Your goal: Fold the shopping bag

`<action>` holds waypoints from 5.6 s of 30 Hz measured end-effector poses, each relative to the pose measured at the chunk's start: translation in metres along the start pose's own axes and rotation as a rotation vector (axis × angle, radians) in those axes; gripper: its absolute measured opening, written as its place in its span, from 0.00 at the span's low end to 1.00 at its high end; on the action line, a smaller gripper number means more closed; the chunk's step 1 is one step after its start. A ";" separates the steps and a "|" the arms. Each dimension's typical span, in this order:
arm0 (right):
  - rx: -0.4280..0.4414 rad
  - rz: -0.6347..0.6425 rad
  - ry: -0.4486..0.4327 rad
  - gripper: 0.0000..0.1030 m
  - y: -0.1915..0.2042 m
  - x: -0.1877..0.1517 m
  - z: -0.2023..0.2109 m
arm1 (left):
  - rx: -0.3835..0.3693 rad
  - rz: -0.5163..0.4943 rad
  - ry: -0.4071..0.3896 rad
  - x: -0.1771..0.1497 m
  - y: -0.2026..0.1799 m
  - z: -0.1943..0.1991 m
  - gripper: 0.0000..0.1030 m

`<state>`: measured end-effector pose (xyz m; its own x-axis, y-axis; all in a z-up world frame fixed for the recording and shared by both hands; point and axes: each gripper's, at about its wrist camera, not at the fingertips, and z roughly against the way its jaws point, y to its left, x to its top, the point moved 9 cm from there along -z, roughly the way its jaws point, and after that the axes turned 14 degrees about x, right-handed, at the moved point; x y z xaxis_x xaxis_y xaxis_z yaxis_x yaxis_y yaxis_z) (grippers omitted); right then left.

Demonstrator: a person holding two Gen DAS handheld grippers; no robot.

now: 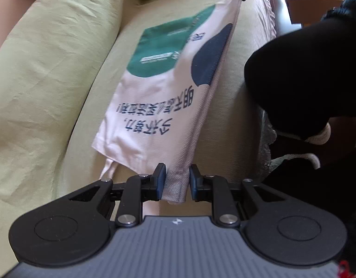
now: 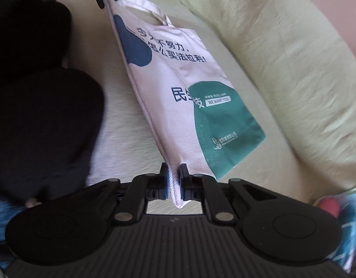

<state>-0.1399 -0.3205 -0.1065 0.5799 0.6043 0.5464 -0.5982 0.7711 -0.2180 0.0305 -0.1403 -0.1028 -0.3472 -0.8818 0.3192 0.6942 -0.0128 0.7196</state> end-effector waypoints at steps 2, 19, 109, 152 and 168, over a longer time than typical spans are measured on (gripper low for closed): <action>0.034 -0.006 -0.022 0.06 -0.007 0.006 0.013 | 0.002 0.017 0.002 0.005 0.016 0.003 0.27; 0.186 -0.341 -0.096 0.06 -0.243 0.033 -0.076 | -0.089 0.115 0.137 0.018 0.124 -0.187 0.31; -0.264 -0.558 -0.284 0.14 -0.103 0.059 -0.129 | 0.228 0.886 0.139 0.000 0.056 -0.135 0.07; -0.284 -1.008 -0.468 0.59 -0.063 0.030 -0.003 | 0.300 1.127 0.367 0.060 0.042 0.008 0.61; -0.372 -1.016 -0.506 0.83 -0.027 0.020 0.055 | 0.347 1.097 0.268 0.087 0.026 0.067 0.67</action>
<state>-0.1427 -0.3405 -0.0452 0.3616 -0.3992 0.8425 0.2539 0.9117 0.3230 -0.0240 -0.1862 -0.0154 0.5001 -0.4130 0.7611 0.3165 0.9053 0.2833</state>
